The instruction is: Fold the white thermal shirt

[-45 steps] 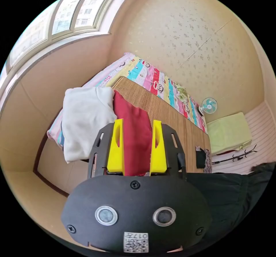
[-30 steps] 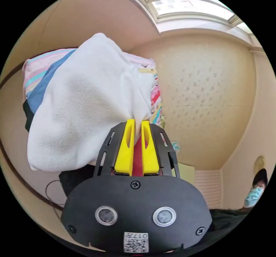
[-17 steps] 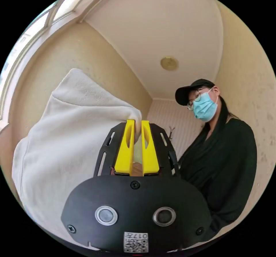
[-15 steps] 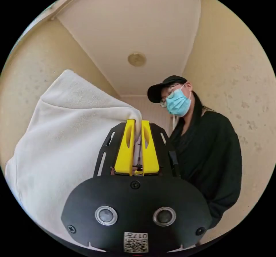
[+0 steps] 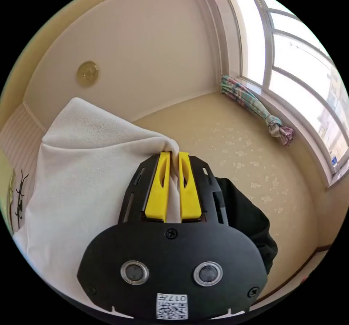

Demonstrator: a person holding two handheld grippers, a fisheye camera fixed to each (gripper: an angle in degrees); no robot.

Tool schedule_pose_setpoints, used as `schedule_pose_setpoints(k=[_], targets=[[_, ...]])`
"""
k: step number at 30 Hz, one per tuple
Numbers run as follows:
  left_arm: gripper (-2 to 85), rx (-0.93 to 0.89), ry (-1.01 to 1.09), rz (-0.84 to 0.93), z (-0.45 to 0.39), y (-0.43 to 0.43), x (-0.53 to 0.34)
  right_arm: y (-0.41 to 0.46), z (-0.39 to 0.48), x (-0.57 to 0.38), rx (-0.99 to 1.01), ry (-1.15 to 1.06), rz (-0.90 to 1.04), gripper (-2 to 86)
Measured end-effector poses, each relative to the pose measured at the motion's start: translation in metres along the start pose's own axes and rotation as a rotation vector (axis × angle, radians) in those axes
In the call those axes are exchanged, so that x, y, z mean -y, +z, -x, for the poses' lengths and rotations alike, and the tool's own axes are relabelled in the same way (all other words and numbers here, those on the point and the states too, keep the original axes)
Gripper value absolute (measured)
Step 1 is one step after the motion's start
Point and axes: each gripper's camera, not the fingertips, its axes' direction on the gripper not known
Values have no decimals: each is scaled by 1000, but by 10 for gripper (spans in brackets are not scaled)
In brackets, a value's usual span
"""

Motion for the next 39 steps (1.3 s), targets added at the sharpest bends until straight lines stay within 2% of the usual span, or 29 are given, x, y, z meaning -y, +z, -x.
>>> schedule_pose_setpoints(k=[2, 4, 5, 8, 10, 11, 12, 13, 14, 16, 18, 22, 29, 31, 33, 36, 39], targets=[[46, 9, -75, -7, 22, 1, -21, 0, -1, -4, 86, 24, -17, 160], [47, 133, -181, 48, 30, 3, -35, -20, 2, -13, 160, 35, -121, 76], [48, 185, -209, 81, 28, 4, -37, -27, 4, -14, 157, 38, -141, 69], [51, 587, -340, 297, 3, 16, -36, -71, 30, -13, 61, -6, -255, 43], [74, 1108, -556, 428, -19, 15, -42, -105, 67, -4, -4, -97, -342, 33], [85, 1257, -608, 454, -23, 14, -44, -111, 77, -1, -28, -120, -350, 32], [115, 1540, -676, 478, -33, 13, -50, -116, 97, 7, -101, -155, -348, 29], [153, 1688, -665, 447, -39, 15, -55, -114, 115, 15, -193, -173, -334, 27], [155, 1699, -646, 423, -40, 17, -59, -111, 123, 19, -239, -179, -323, 27], [152, 1543, -573, 375, -25, 29, -75, -92, 144, 32, -404, -196, -281, 26], [150, 1483, -564, 403, 0, 40, -89, -81, 155, 38, -472, -214, -277, 26], [182, 1560, -568, 623, 70, 79, -119, -52, 192, 58, -629, -318, -249, 27], [180, 1608, -415, 669, 129, 132, -128, -19, 238, 94, -759, -423, -214, 31], [154, 1739, -436, 675, 138, 130, -128, -3, 245, 101, -810, -443, -175, 35], [65, 1822, -454, 676, 136, 124, -127, 0, 243, 103, -836, -435, -164, 38], [42, 1662, -352, 589, 102, 120, -109, -18, 217, 103, -860, -339, -160, 52], [40, 1525, -222, 476, 61, 117, -76, -45, 169, 96, -718, -206, -66, 74]])
